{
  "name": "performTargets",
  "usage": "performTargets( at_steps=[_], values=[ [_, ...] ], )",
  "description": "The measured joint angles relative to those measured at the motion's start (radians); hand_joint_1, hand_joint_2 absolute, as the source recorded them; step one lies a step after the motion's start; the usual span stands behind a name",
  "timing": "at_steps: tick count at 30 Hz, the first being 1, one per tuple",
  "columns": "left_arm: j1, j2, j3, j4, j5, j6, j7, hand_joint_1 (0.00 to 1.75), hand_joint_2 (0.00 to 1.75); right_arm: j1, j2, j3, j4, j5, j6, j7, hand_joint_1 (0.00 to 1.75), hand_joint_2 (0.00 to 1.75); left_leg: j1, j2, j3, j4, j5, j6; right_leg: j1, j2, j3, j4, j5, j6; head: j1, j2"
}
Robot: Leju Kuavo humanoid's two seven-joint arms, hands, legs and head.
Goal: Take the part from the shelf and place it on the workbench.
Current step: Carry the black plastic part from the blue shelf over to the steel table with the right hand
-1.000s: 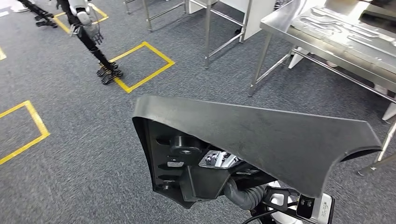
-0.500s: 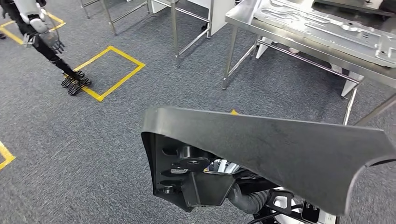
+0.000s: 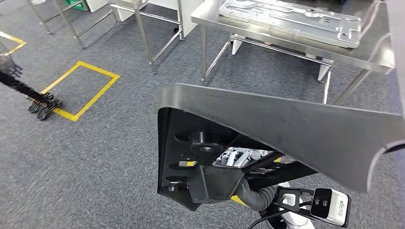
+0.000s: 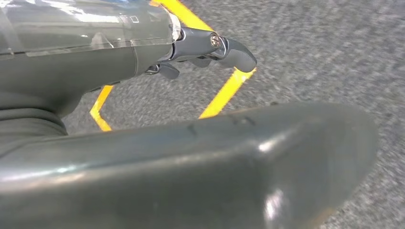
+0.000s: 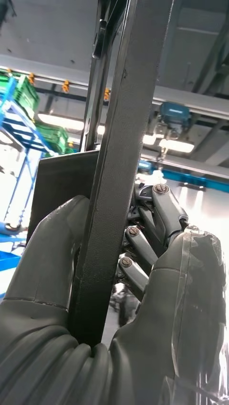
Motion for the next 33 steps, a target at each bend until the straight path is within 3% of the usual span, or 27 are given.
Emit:
performTargets(
  at_steps=[1, 3, 5, 7, 9, 10, 11, 12, 13, 14, 16, 18, 20, 22, 23, 25, 26, 27, 28, 29, 31, 33],
  values=[
    [0.0, 0.0, 0.002, 0.0, 0.001, 0.0, 0.0, 0.0, 0.0, 0.0, 0.0, 0.0, 0.001, 0.001, 0.0, -0.003, 1.69, 1.75, 0.002, -0.024, 0.027, -0.064, 0.025, 0.003, 0.001, 0.012, -0.002, 0.004, -0.001, 0.004, 0.0, 0.0],
    [0.0, 0.0, 0.005, 0.0, 0.002, -0.001, 0.001, 0.0, 0.0, -0.001, 0.0, 0.0, 0.003, 0.002, 0.0, -0.005, 1.69, 1.75, 0.003, -0.056, 0.049, -0.12, 0.036, 0.011, -0.001, 0.033, -0.012, 0.008, 0.0, 0.017, 0.0, 0.0],
    [-0.002, 0.0, 0.006, 0.0, 0.002, -0.005, 0.001, 0.0, 0.0, -0.002, 0.0, -0.001, 0.006, 0.002, 0.0, -0.006, 1.69, 1.75, 0.003, -0.037, 0.05, -0.125, 0.038, 0.022, -0.004, 0.054, -0.019, 0.007, 0.004, 0.031, 0.0, 0.0],
    [-0.004, -0.002, 0.006, 0.0, 0.0, -0.012, 0.0, 0.0, 0.0, -0.007, 0.0, -0.002, 0.01, 0.001, 0.0, -0.009, 1.69, 1.75, 0.007, -0.014, 0.054, -0.134, 0.043, 0.036, -0.001, 0.024, -0.034, 0.037, -0.016, 0.041, 0.0, 0.0],
    [-0.003, -0.002, 0.006, 0.0, -0.001, -0.018, -0.004, 0.0, 0.0, -0.015, -0.001, -0.004, 0.017, -0.002, 0.0, -0.014, 1.69, 1.75, 0.005, 0.013, 0.056, -0.139, 0.044, 0.045, 0.0, -0.04, -0.087, 0.145, -0.076, 0.048, 0.001, 0.0],
    [-0.002, -0.002, 0.006, 0.0, -0.001, -0.021, -0.006, 0.0, 0.0, -0.017, -0.003, -0.005, 0.022, -0.003, 0.0, -0.017, 1.69, 1.75, 0.003, 0.027, 0.056, -0.139, 0.043, 0.046, -0.001, -0.059, -0.123, 0.216, -0.107, 0.051, 0.0, 0.0],
    [0.0, -0.002, 0.006, 0.0, -0.001, -0.023, -0.008, 0.0, 0.0, -0.017, -0.005, -0.005, 0.027, -0.004, -0.001, -0.021, 1.69, 1.75, 0.002, 0.04, 0.056, -0.138, 0.041, 0.047, -0.002, -0.068, -0.151, 0.271, -0.126, 0.053, 0.001, 0.0],
    [0.0, -0.002, 0.006, 0.0, -0.001, -0.025, -0.01, 0.0, 0.0, -0.016, -0.007, -0.005, 0.031, -0.005, -0.002, -0.024, 1.69, 1.75, 0.001, 0.053, 0.056, -0.138, 0.04, 0.046, -0.002, -0.071, -0.163, 0.294, -0.126, 0.054, 0.001, 0.0],
    [-0.001, -0.002, 0.006, 0.0, -0.001, -0.027, -0.013, 0.0, 0.0, -0.016, -0.009, -0.005, 0.035, -0.005, -0.003, -0.027, 1.69, 1.75, 0.001, 0.065, 0.058, -0.138, 0.038, 0.045, -0.002, -0.075, -0.152, 0.275, -0.106, 0.053, 0.001, 0.0],
    [-0.002, -0.002, 0.006, 0.0, -0.001, -0.028, -0.015, 0.0, 0.0, -0.016, -0.011, -0.005, 0.039, -0.004, -0.005, -0.031, 1.69, 1.75, 0.001, 0.077, 0.061, -0.138, 0.035, 0.043, -0.001, -0.082, -0.121, 0.217, -0.073, 0.051, 0.001, 0.0],
    [-0.004, -0.003, 0.006, 0.0, -0.001, -0.028, -0.018, 0.0, 0.0, -0.017, -0.014, -0.005, 0.044, -0.003, -0.008, -0.038, 1.69, 1.75, -0.002, 0.096, 0.069, -0.137, 0.029, 0.036, 0.005, -0.122, -0.042, 0.072, -0.017, 0.039, 0.001, 0.0],
    [-0.005, -0.003, 0.008, 0.0, 0.0, -0.025, -0.017, 0.0, 0.0, -0.017, -0.015, -0.004, 0.048, -0.002, -0.013, -0.043, 1.69, 1.75, -0.007, 0.111, 0.075, -0.136, 0.023, 0.026, 0.013, -0.144, -0.01, 0.007, -0.005, 0.025, 0.001, 0.0],
    [-0.007, -0.003, 0.012, 0.0, 0.0, -0.02, -0.013, 0.0, 0.0, -0.018, -0.016, -0.003, 0.052, -0.002, -0.017, -0.045, 1.69, 1.75, -0.008, 0.128, 0.081, -0.137, 0.018, 0.014, 0.015, -0.123, -0.01, 0.004, -0.005, 0.014, 0.001, 0.0],
    [-0.01, -0.003, 0.016, 0.0, 0.0, -0.017, -0.01, 0.0, 0.0, -0.022, -0.016, -0.001, 0.056, -0.002, -0.02, -0.047, 1.69, 1.75, -0.005, 0.107, 0.077, -0.114, -0.003, 0.003, 0.01, -0.103, -0.006, -0.001, -0.002, 0.002, 0.0, 0.0],
    [-0.01, -0.004, 0.019, 0.0, 0.0, -0.016, -0.009, 0.0, 0.0, -0.027, -0.015, 0.001, 0.057, -0.002, -0.021, -0.047, 1.69, 1.75, -0.003, 0.084, 0.061, -0.075, -0.027, -0.001, 0.007, -0.093, -0.004, -0.004, 0.0, -0.003, 0.0, 0.0],
    [-0.007, -0.004, 0.022, 0.0, 0.0, -0.015, -0.008, 0.0, 0.0, -0.034, -0.015, 0.005, 0.063, -0.002, -0.022, -0.047, 1.69, 1.75, -0.001, 0.042, -0.005, 0.061, -0.091, -0.006, 0.006, -0.071, -0.003, -0.004, 0.0, -0.011, 0.0, 0.0],
    [-0.004, -0.004, 0.023, 0.0, 0.0, -0.015, -0.008, 0.0, 0.0, -0.035, -0.015, 0.006, 0.066, -0.002, -0.023, -0.047, 1.69, 1.75, -0.001, 0.036, -0.04, 0.125, -0.113, -0.007, 0.007, -0.058, -0.003, -0.004, 0.0, -0.012, 0.0, 0.0],
    [-0.002, -0.004, 0.024, 0.0, 0.0, -0.015, -0.008, 0.0, 0.0, -0.036, -0.015, 0.007, 0.069, -0.002, -0.024, -0.047, 1.69, 1.75, -0.001, 0.033, -0.063, 0.162, -0.115, -0.007, 0.008, -0.045, -0.002, -0.003, -0.001, -0.013, 0.0, 0.0],
    [-0.001, -0.004, 0.024, 0.0, 0.0, -0.017, -0.009, 0.0, 0.0, -0.037, -0.015, 0.008, 0.072, -0.003, -0.025, -0.047, 1.69, 1.75, -0.001, 0.032, -0.067, 0.156, -0.095, -0.005, 0.009, -0.031, -0.001, -0.003, -0.001, -0.013, 0.0, 0.0],
    [-0.001, -0.004, 0.024, 0.0, 0.0, -0.018, -0.009, 0.0, 0.0, -0.039, -0.015, 0.009, 0.074, -0.004, -0.026, -0.047, 1.69, 1.75, -0.001, 0.028, -0.053, 0.112, -0.058, -0.002, 0.01, -0.018, 0.002, -0.002, -0.002, -0.012, 0.0, 0.0],
    [-0.002, -0.003, 0.024, 0.0, 0.0, -0.02, -0.013, 0.0, 0.0, -0.046, -0.015, 0.012, 0.076, -0.007, -0.03, -0.047, 1.69, 1.75, 0.0, -0.008, 0.003, -0.029, 0.02, 0.01, 0.012, 0.007, 0.005, 0.0, -0.004, -0.008, 0.0, 0.0],
    [-0.002, -0.001, 0.025, 0.0, 0.0, -0.02, -0.016, 0.0, 0.0, -0.053, -0.015, 0.015, 0.079, -0.01, -0.036, -0.046, 1.69, 1.75, -0.002, -0.042, 0.039, -0.115, 0.048, 0.019, 0.01, 0.03, 0.001, 0.003, -0.004, 0.001, 0.0, 0.0]
  ],
)
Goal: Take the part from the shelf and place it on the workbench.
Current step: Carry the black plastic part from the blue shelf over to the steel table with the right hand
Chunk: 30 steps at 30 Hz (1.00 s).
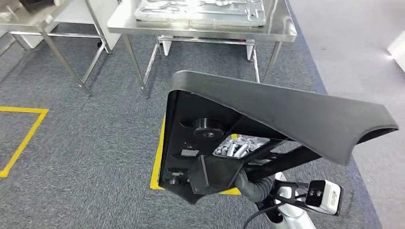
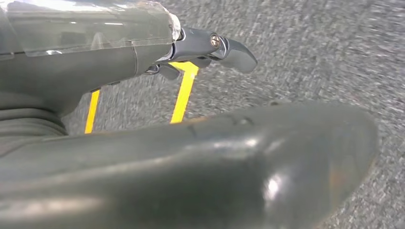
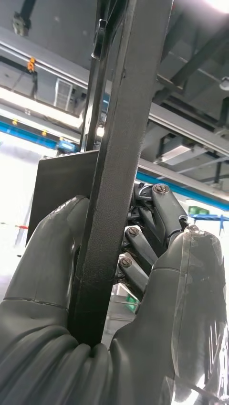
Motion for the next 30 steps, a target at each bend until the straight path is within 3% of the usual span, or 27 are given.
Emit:
performTargets(
  at_steps=[2, 3, 5, 7, 8, 9, 10, 11, 13, 15, 18, 20, 23, 24, 25, 26, 28, 30],
  values=[
    [-0.002, 0.001, 0.0, 0.0, -0.001, 0.0, -0.002, 0.0, 0.0, -0.003, 0.0, 0.004, 0.002, -0.004, -0.008, 0.001, 1.69, 1.75, -0.002, 0.007, 0.007, -0.014, -0.003, 0.008, -0.005, 0.021, -0.007, -0.001, 0.003, 0.014, 0.0, 0.0],
    [-0.004, 0.001, 0.001, 0.0, -0.001, -0.001, -0.002, 0.0, 0.0, -0.003, -0.001, 0.005, 0.002, -0.007, -0.012, 0.001, 1.69, 1.75, -0.002, 0.017, 0.01, -0.02, 0.0, 0.013, -0.005, 0.015, -0.008, 0.001, 0.001, 0.02, 0.0, 0.0],
    [-0.007, 0.001, 0.001, 0.0, -0.003, -0.003, -0.003, 0.0, 0.0, -0.01, -0.001, 0.008, 0.002, -0.009, -0.022, 0.001, 1.69, 1.75, 0.003, 0.038, 0.016, -0.033, 0.005, 0.026, -0.003, -0.033, -0.03, 0.047, -0.029, 0.03, 0.0, 0.0],
    [-0.005, 0.001, 0.002, 0.0, -0.007, -0.006, -0.003, 0.0, 0.0, -0.017, -0.002, 0.01, 0.004, -0.007, -0.035, 0.0, 1.69, 1.75, 0.003, 0.057, 0.018, -0.037, 0.006, 0.032, -0.006, -0.085, -0.091, 0.169, -0.094, 0.039, 0.0, 0.0],
    [-0.003, 0.001, 0.003, 0.0, -0.009, -0.008, -0.003, 0.0, 0.0, -0.019, -0.002, 0.011, 0.005, -0.004, -0.041, 0.0, 1.69, 1.75, 0.002, 0.065, 0.018, -0.037, 0.005, 0.032, -0.011, -0.094, -0.125, 0.235, -0.121, 0.044, 0.0, 0.0],
    [-0.002, 0.001, 0.004, 0.0, -0.011, -0.009, -0.003, 0.0, 0.0, -0.019, -0.003, 0.012, 0.006, -0.002, -0.046, -0.001, 1.69, 1.75, 0.003, 0.073, 0.018, -0.037, 0.004, 0.032, -0.016, -0.097, -0.147, 0.278, -0.13, 0.048, 0.0, 0.0],
    [-0.002, 0.001, 0.004, 0.0, -0.011, -0.011, -0.003, 0.0, 0.0, -0.019, -0.004, 0.013, 0.008, 0.0, -0.049, -0.001, 1.69, 1.75, 0.003, 0.079, 0.018, -0.036, 0.003, 0.03, -0.02, -0.1, -0.15, 0.284, -0.12, 0.052, 0.0, 0.0],
    [-0.002, 0.001, 0.005, 0.0, -0.011, -0.012, -0.003, 0.0, 0.0, -0.019, -0.005, 0.013, 0.009, 0.001, -0.051, -0.002, 1.69, 1.75, 0.003, 0.083, 0.019, -0.035, 0.001, 0.028, -0.024, -0.103, -0.131, 0.248, -0.092, 0.054, 0.0, 0.0],
    [-0.004, 0.0, 0.005, 0.0, -0.011, -0.016, -0.003, 0.0, 0.0, -0.022, -0.006, 0.013, 0.009, 0.004, -0.054, -0.003, 1.69, 1.75, 0.003, 0.086, 0.022, -0.029, -0.005, 0.02, -0.026, -0.113, -0.056, 0.105, -0.027, 0.053, 0.0, 0.0],
    [-0.005, 0.001, 0.005, 0.0, -0.012, -0.02, -0.005, 0.0, 0.0, -0.026, -0.007, 0.014, 0.009, 0.007, -0.058, -0.004, 1.69, 1.75, -0.001, 0.088, 0.022, -0.024, -0.011, 0.009, -0.022, -0.119, -0.009, 0.013, -0.002, 0.045, 0.0, 0.0],
    [-0.006, 0.002, 0.006, 0.0, -0.013, -0.026, -0.006, 0.0, 0.0, -0.029, -0.008, 0.015, 0.008, 0.008, -0.067, -0.004, 1.69, 1.75, 0.0, 0.091, 0.025, -0.023, -0.016, -0.011, -0.017, -0.114, -0.004, 0.001, -0.005, 0.026, 0.0, 0.0],
    [-0.007, 0.002, 0.006, 0.0, -0.014, -0.029, -0.007, 0.0, 0.0, -0.034, -0.009, 0.016, 0.008, 0.007, -0.07, -0.004, 1.69, 1.75, 0.004, 0.086, 0.009, 0.017, -0.042, -0.021, -0.02, -0.112, 0.002, -0.006, -0.003, 0.011, 0.0, 0.0],
    [-0.005, 0.004, 0.006, 0.0, -0.016, -0.031, -0.009, 0.0, 0.0, -0.038, -0.01, 0.019, 0.008, 0.006, -0.073, -0.004, 1.69, 1.75, 0.006, 0.076, -0.09, 0.214, -0.128, -0.028, -0.018, -0.107, 0.008, -0.008, -0.009, -0.003, 0.0, 0.0],
    [-0.004, 0.005, 0.006, 0.0, -0.016, -0.032, -0.009, 0.0, 0.0, -0.038, -0.01, 0.02, 0.008, 0.005, -0.073, -0.004, 1.69, 1.75, 0.006, 0.075, -0.122, 0.267, -0.14, -0.029, -0.016, -0.105, 0.01, -0.008, -0.012, -0.004, 0.0, 0.0],
    [-0.003, 0.005, 0.006, 0.0, -0.017, -0.032, -0.009, 0.0, 0.0, -0.038, -0.011, 0.021, 0.009, 0.005, -0.074, -0.004, 1.69, 1.75, 0.006, 0.075, -0.137, 0.285, -0.132, -0.029, -0.014, -0.101, 0.014, -0.008, -0.015, -0.005, 0.0, 0.0],
    [-0.001, 0.006, 0.006, 0.0, -0.017, -0.033, -0.009, 0.0, 0.0, -0.038, -0.012, 0.022, 0.009, 0.004, -0.075, -0.004, 1.69, 1.75, 0.006, 0.075, -0.131, 0.261, -0.105, -0.027, -0.013, -0.098, 0.019, -0.007, -0.018, -0.004, 0.0, 0.0],
    [-0.001, 0.007, 0.007, 0.0, -0.018, -0.033, -0.009, 0.0, 0.0, -0.042, -0.014, 0.024, 0.009, 0.002, -0.075, -0.005, 1.69, 1.75, 0.005, 0.073, -0.073, 0.126, -0.026, -0.017, -0.011, -0.093, 0.034, -0.007, -0.028, 0.0, 0.0, 0.0],
    [-0.003, 0.01, 0.008, 0.0, -0.018, -0.033, -0.01, 0.0, 0.0, -0.049, -0.015, 0.026, 0.009, -0.003, -0.076, -0.006, 1.69, 1.75, 0.0, 0.071, -0.021, 0.015, 0.01, -0.005, -0.008, -0.089, 0.043, -0.006, -0.037, 0.01, 0.0, 0.0]
  ],
)
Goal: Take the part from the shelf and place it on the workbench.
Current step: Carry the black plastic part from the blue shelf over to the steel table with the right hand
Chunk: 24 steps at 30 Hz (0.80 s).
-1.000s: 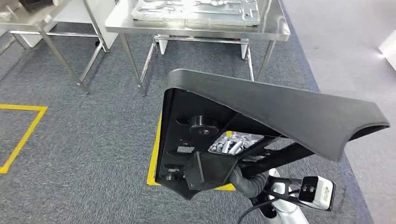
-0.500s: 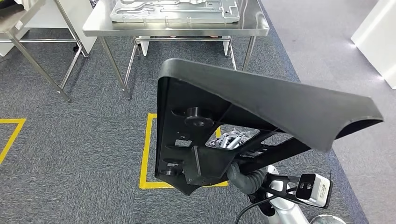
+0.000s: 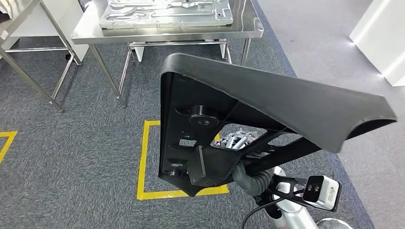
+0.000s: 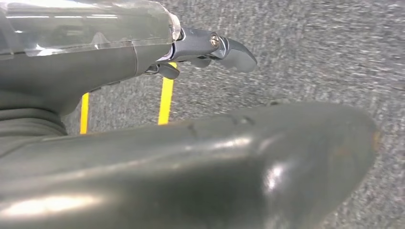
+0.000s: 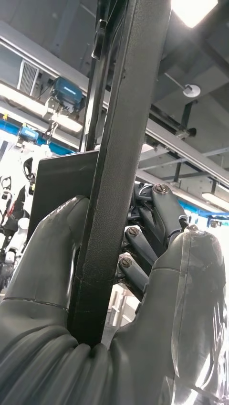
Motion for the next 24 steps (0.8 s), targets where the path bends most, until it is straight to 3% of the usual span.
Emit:
performTargets(
  at_steps=[3, 5, 7, 9, 10, 11, 12, 13, 15, 18, 20, 21, 24],
  values=[
    [-0.002, 0.002, 0.005, 0.0, 0.0, 0.0, 0.0, 0.0, 0.0, -0.008, -0.001, 0.002, 0.0, -0.006, -0.003, 0.0, 1.69, 1.75, -0.004, -0.001, 0.014, -0.027, -0.007, 0.017, 0.0, 0.001, 0.002, 0.008, -0.001, 0.019, 0.0, 0.0],
    [-0.003, 0.003, 0.009, 0.0, 0.0, 0.0, -0.001, 0.0, 0.0, -0.012, -0.002, 0.003, 0.0, -0.008, -0.004, 0.0, 1.69, 1.75, -0.001, -0.001, 0.025, -0.033, -0.009, 0.03, -0.002, -0.003, -0.011, 0.045, -0.018, 0.03, 0.0, 0.0],
    [-0.004, 0.003, 0.012, 0.0, 0.0, 0.0, -0.001, 0.0, 0.0, -0.016, -0.002, 0.003, 0.0, -0.008, -0.005, 0.0, 1.69, 1.75, 0.0, 0.0, 0.034, -0.036, -0.013, 0.038, -0.005, -0.007, -0.067, 0.148, -0.067, 0.04, 0.0, 0.0],
    [-0.004, 0.003, 0.014, 0.0, 0.0, 0.0, -0.001, 0.0, 0.0, -0.017, -0.004, 0.003, 0.001, -0.008, -0.006, 0.0, 1.69, 1.75, 0.0, 0.0, 0.039, -0.036, -0.02, 0.041, -0.008, -0.008, -0.148, 0.269, -0.109, 0.046, 0.0, 0.0],
    [-0.003, 0.003, 0.014, 0.0, 0.0, 0.0, -0.001, 0.0, 0.0, -0.017, -0.005, 0.004, 0.002, -0.009, -0.006, 0.0, 1.69, 1.75, 0.0, 0.0, 0.044, -0.036, -0.025, 0.04, -0.009, -0.009, -0.173, 0.293, -0.105, 0.047, 0.0, 0.0],
    [-0.003, 0.002, 0.015, 0.0, 0.0, 0.0, -0.001, 0.0, 0.0, -0.017, -0.006, 0.004, 0.002, -0.01, -0.007, 0.0, 1.69, 1.75, 0.0, 0.0, 0.051, -0.035, -0.031, 0.038, -0.011, -0.01, -0.178, 0.279, -0.08, 0.049, 0.0, 0.0],
    [-0.003, 0.002, 0.015, 0.0, 0.0, 0.0, -0.001, 0.0, 0.0, -0.018, -0.007, 0.004, 0.002, -0.012, -0.008, 0.001, 1.69, 1.75, 0.0, -0.001, 0.061, -0.035, -0.037, 0.035, -0.012, -0.012, -0.163, 0.227, -0.036, 0.048, 0.0, 0.0],
    [-0.003, 0.002, 0.015, 0.0, 0.0, 0.0, -0.001, 0.0, 0.0, -0.019, -0.007, 0.005, 0.002, -0.014, -0.009, 0.001, 1.69, 1.75, 0.0, -0.001, 0.069, -0.036, -0.044, 0.032, -0.012, -0.016, -0.138, 0.155, 0.012, 0.045, 0.0, 0.0],
    [-0.004, 0.002, 0.015, 0.0, -0.001, 0.0, -0.003, 0.0, 0.0, -0.023, -0.008, 0.006, 0.003, -0.019, -0.012, 0.004, 1.69, 1.75, -0.001, 0.0, 0.082, -0.036, -0.057, 0.021, -0.006, -0.022, -0.099, 0.048, 0.055, 0.032, 0.0, 0.0],
    [-0.005, 0.004, 0.015, 0.0, -0.004, 0.0, -0.005, 0.0, 0.0, -0.025, -0.01, 0.009, 0.004, -0.025, -0.014, 0.006, 1.69, 1.75, -0.004, 0.004, 0.089, -0.034, -0.063, 0.002, -0.001, -0.02, -0.087, 0.02, 0.053, 0.009, 0.0, 0.0],
    [-0.007, 0.004, 0.015, 0.0, -0.006, 0.0, -0.006, 0.0, 0.0, -0.025, -0.011, 0.011, 0.003, -0.025, -0.015, 0.006, 1.69, 1.75, -0.002, 0.004, 0.079, 0.006, -0.065, -0.007, -0.003, -0.017, -0.072, 0.013, 0.051, -0.005, 0.0, 0.0],
    [-0.008, 0.004, 0.016, 0.0, -0.006, 0.0, -0.006, 0.0, 0.0, -0.026, -0.011, 0.012, 0.003, -0.026, -0.015, 0.005, 1.69, 1.75, -0.001, 0.004, 0.055, 0.049, -0.076, -0.009, -0.003, -0.017, -0.064, 0.011, 0.047, -0.012, 0.0, 0.0],
    [-0.007, 0.005, 0.016, 0.0, -0.007, 0.0, -0.005, 0.0, 0.0, -0.025, -0.011, 0.014, 0.003, -0.026, -0.015, 0.004, 1.69, 1.75, 0.001, 0.002, -0.066, 0.236, -0.148, -0.016, 0.001, -0.015, -0.045, 0.009, 0.031, -0.024, 0.0, 0.0]
  ],
)
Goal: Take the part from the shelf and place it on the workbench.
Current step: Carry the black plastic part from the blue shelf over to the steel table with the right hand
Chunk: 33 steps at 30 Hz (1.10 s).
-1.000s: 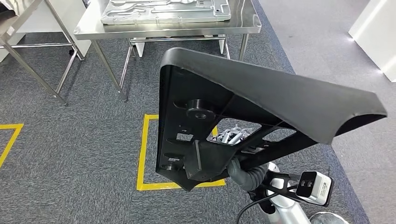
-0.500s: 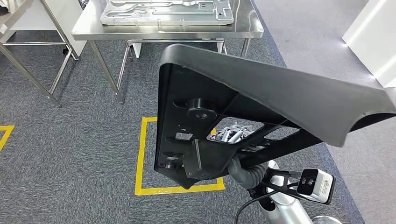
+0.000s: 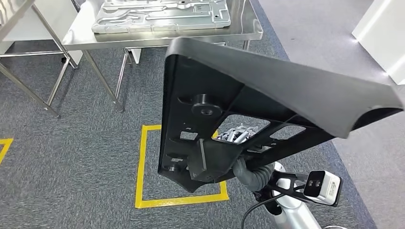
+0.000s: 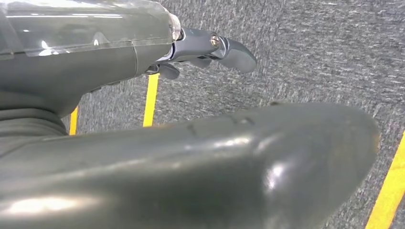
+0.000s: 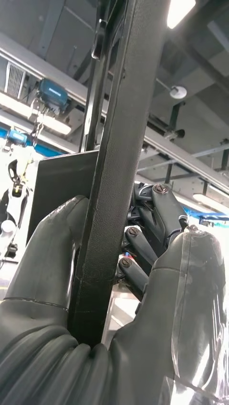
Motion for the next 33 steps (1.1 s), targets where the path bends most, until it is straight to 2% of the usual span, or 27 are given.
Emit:
performTargets(
  at_steps=[1, 2, 3, 5, 6, 7, 8, 11, 12, 13, 15, 16, 17, 18, 19, 20, 22, 23, 25, 27, 28, 30, 31, 32, 33],
  values=[
    [0.002, 0.0, 0.0, 0.0, 0.0, 0.0, 0.001, 0.0, 0.0, 0.001, 0.0, 0.0, 0.0, 0.0, 0.0, 0.0, 1.69, 1.75, 0.0, 0.0, -0.029, 0.031, -0.011, -0.001, 0.002, 0.002, 0.007, 0.0, -0.006, -0.001, 0.0, 0.0],
    [0.004, 0.0, 0.0, 0.0, -0.001, 0.0, 0.002, 0.0, 0.0, 0.001, 0.0, 0.001, 0.0, 0.0, 0.0, -0.001, 1.69, 1.75, 0.0, 0.0, -0.041, 0.027, -0.001, 0.001, 0.004, 0.005, 0.015, 0.0, -0.012, -0.001, 0.0, 0.0],
    [0.005, 0.0, 0.0, 0.0, -0.002, 0.0, 0.003, 0.0, 0.0, 0.002, 0.0, 0.001, 0.0, 0.0, 0.001, -0.001, 1.69, 1.75, -0.001, 0.0, -0.035, -0.012, 0.032, 0.004, 0.006, 0.007, 0.025, 0.0, -0.019, -0.001, 0.0, 0.0],
    [0.005, 0.002, 0.001, 0.0, -0.005, 0.0, 0.005, 0.0, 0.0, 0.001, 0.0, 0.001, 0.0, 0.0, 0.001, -0.003, 1.69, 1.75, -0.006, -0.001, 0.008, -0.147, 0.121, 0.019, 0.01, 0.008, 0.046, 0.0, -0.034, 0.002, 0.0, 0.0],
    [0.005, 0.004, 0.001, 0.0, -0.006, 0.0, 0.006, 0.0, 0.0, 0.001, 0.0, 0.001, 0.001, 0.0, 0.002, -0.004, 1.69, 1.75, -0.011, -0.001, 0.027, -0.201, 0.141, 0.026, 0.011, 0.009, 0.053, 0.0, -0.04, 0.005, 0.0, 0.0],
    [0.005, 0.005, 0.002, 0.0, -0.006, 0.0, 0.006, 0.0, 0.0, 0.001, 0.0, 0.001, 0.001, 0.0, 0.002, -0.005, 1.69, 1.75, -0.015, -0.001, 0.039, -0.234, 0.15, 0.033, 0.011, 0.009, 0.056, -0.001, -0.046, 0.01, 0.0, 0.0],
    [0.005, 0.006, 0.002, 0.0, -0.006, 0.001, 0.007, 0.0, 0.0, 0.002, 0.0, 0.001, 0.002, 0.001, 0.003, -0.006, 1.69, 1.75, -0.019, -0.002, 0.042, -0.244, 0.145, 0.039, 0.011, 0.01, 0.057, 0.003, -0.047, 0.016, 0.0, 0.0],
    [0.007, 0.008, 0.004, 0.0, -0.006, 0.001, 0.008, 0.0, 0.0, 0.001, 0.0, 0.002, 0.003, 0.002, 0.003, -0.008, 1.69, 1.75, -0.014, -0.004, 0.065, -0.262, 0.153, 0.056, 0.01, 0.009, 0.058, 0.03, -0.055, 0.033, 0.0, 0.0],
    [0.006, 0.008, 0.005, 0.0, -0.006, 0.001, 0.008, 0.0, 0.0, -0.001, 0.0, 0.002, 0.003, 0.002, 0.003, -0.008, 1.69, 1.75, -0.011, -0.004, 0.075, -0.266, 0.153, 0.059, 0.009, 0.009, 0.047, 0.057, -0.071, 0.037, 0.0, 0.0],
    [0.004, 0.007, 0.005, 0.0, -0.006, 0.0, 0.008, 0.0, 0.0, -0.001, 0.0, 0.002, 0.004, 0.003, 0.003, -0.008, 1.69, 1.75, -0.01, -0.004, 0.083, -0.268, 0.151, 0.062, 0.006, 0.008, 0.021, 0.104, -0.095, 0.042, 0.0, 0.0],
    [0.003, 0.006, 0.006, 0.0, -0.007, -0.001, 0.008, 0.0, 0.0, 0.001, 0.0, 0.002, 0.007, 0.006, 0.0, -0.007, 1.69, 1.75, -0.009, -0.004, 0.089, -0.268, 0.143, 0.065, -0.001, 0.007, -0.059, 0.226, -0.145, 0.052, 0.0, 0.0],
    [0.004, 0.006, 0.006, 0.0, -0.007, -0.001, 0.008, 0.0, 0.0, 0.003, -0.001, 0.002, 0.01, 0.011, -0.003, -0.006, 1.69, 1.75, -0.009, -0.004, 0.093, -0.267, 0.138, 0.064, -0.005, 0.006, -0.094, 0.269, -0.155, 0.057, 0.0, 0.0],
    [0.006, 0.005, 0.007, 0.0, -0.007, -0.002, 0.007, 0.0, 0.0, 0.004, -0.001, 0.002, 0.012, 0.017, -0.007, -0.004, 1.69, 1.75, -0.008, -0.008, 0.098, -0.267, 0.132, 0.061, -0.008, 0.005, -0.113, 0.278, -0.144, 0.06, 0.0, 0.0],
    [0.007, 0.005, 0.007, 0.0, -0.007, -0.002, 0.007, 0.0, 0.0, 0.005, -0.001, 0.002, 0.015, 0.024, -0.012, -0.002, 1.69, 1.75, -0.007, -0.012, 0.106, -0.266, 0.126, 0.058, -0.012, 0.005, -0.113, 0.249, -0.111, 0.064, 0.0, 0.0],
    [0.007, 0.005, 0.007, 0.0, -0.008, -0.002, 0.006, 0.0, 0.0, 0.005, -0.001, 0.002, 0.017, 0.031, -0.015, 0.0, 1.69, 1.75, -0.005, -0.018, 0.115, -0.266, 0.119, 0.053, -0.016, 0.007, -0.095, 0.189, -0.062, 0.067, 0.0, 0.0],
    [0.006, 0.005, 0.008, 0.0, -0.008, -0.003, 0.006, 0.0, 0.0, 0.005, -0.001, 0.002, 0.02, 0.037, -0.017, 0.0, 1.69, 1.75, -0.004, -0.025, 0.122, -0.265, 0.113, 0.048, -0.02, 0.018, -0.073, 0.124, -0.022, 0.068, 0.0, 0.0],
    [0.0, 0.005, 0.009, 0.0, -0.009, -0.003, 0.005, 0.0, 0.0, 0.006, -0.002, 0.002, 0.023, 0.045, -0.019, -0.002, 1.69, 1.75, -0.001, -0.037, 0.124, -0.263, 0.104, 0.036, -0.021, 0.04, -0.046, 0.031, 0.013, 0.062, 0.0, 0.0],
    [-0.001, 0.005, 0.01, 0.0, -0.009, -0.003, 0.004, 0.0, 0.0, 0.008, -0.003, 0.002, 0.025, 0.048, -0.02, -0.003, 1.69, 1.75, 0.0, -0.043, 0.122, -0.261, 0.103, 0.028, -0.019, 0.047, -0.043, 0.018, 0.009, 0.056, 0.0, 0.0],
    [0.0, 0.004, 0.012, 0.0, -0.009, -0.003, 0.004, 0.0, 0.0, 0.011, -0.004, 0.003, 0.025, 0.051, -0.019, -0.007, 1.69, 1.75, 0.002, -0.048, 0.122, -0.257, 0.099, 0.016, -0.016, 0.037, -0.035, 0.012, 0.01, 0.04, 0.0, 0.0],
    [0.001, 0.003, 0.015, 0.0, -0.01, -0.003, 0.003, 0.0, 0.0, 0.011, -0.005, 0.004, 0.025, 0.045, -0.012, -0.015, 1.69, 1.75, 0.003, -0.037, 0.113, -0.224, 0.081, 0.008, -0.017, 0.026, -0.018, 0.007, 0.005, 0.025, 0.0, 0.0],
    [-0.001, 0.003, 0.017, 0.0, -0.01, -0.003, 0.003, 0.0, 0.0, 0.011, -0.004, 0.004, 0.024, 0.04, -0.007, -0.018, 1.69, 1.75, 0.004, -0.029, 0.09, -0.179, 0.061, 0.004, -0.017, 0.021, -0.01, 0.005, 0.002, 0.019, 0.0, 0.0],
    [-0.002, 0.003, 0.021, 0.0, -0.01, -0.002, 0.003, 0.0, 0.0, 0.012, -0.004, 0.004, 0.025, 0.034, 0.003, -0.02, 1.69, 1.75, 0.004, -0.018, 0.017, -0.05, 0.012, -0.003, -0.012, 0.013, 0.0, 0.005, -0.007, 0.011, 0.0, 0.0],
    [-0.001, 0.003, 0.023, 0.0, -0.011, -0.002, 0.004, 0.0, 0.0, 0.013, -0.004, 0.004, 0.025, 0.033, 0.007, -0.02, 1.69, 1.75, 0.005, -0.016, -0.019, 0.003, -0.002, -0.003, -0.01, 0.012, 0.004, 0.005, -0.012, 0.009, 0.0, 0.0],
    [0.001, 0.002, 0.024, 0.0, -0.011, -0.002, 0.005, 0.0, 0.0, 0.013, -0.004, 0.004, 0.025, 0.032, 0.01, -0.02, 1.69, 1.75, 0.004, -0.015, -0.041, 0.025, 0.003, -0.003, -0.008, 0.011, 0.009, 0.005, -0.016, 0.009, 0.0, 0.0],
    [0.002, 0.002, 0.024, 0.0, -0.011, -0.002, 0.006, 0.0, 0.0, 0.012, -0.004, 0.004, 0.025, 0.03, 0.012, -0.02, 1.69, 1.75, 0.004, -0.015, -0.045, 0.009, 0.028, 0.001, -0.006, 0.012, 0.016, 0.005, -0.021, 0.009, 0.0, 0.0]
  ],
)
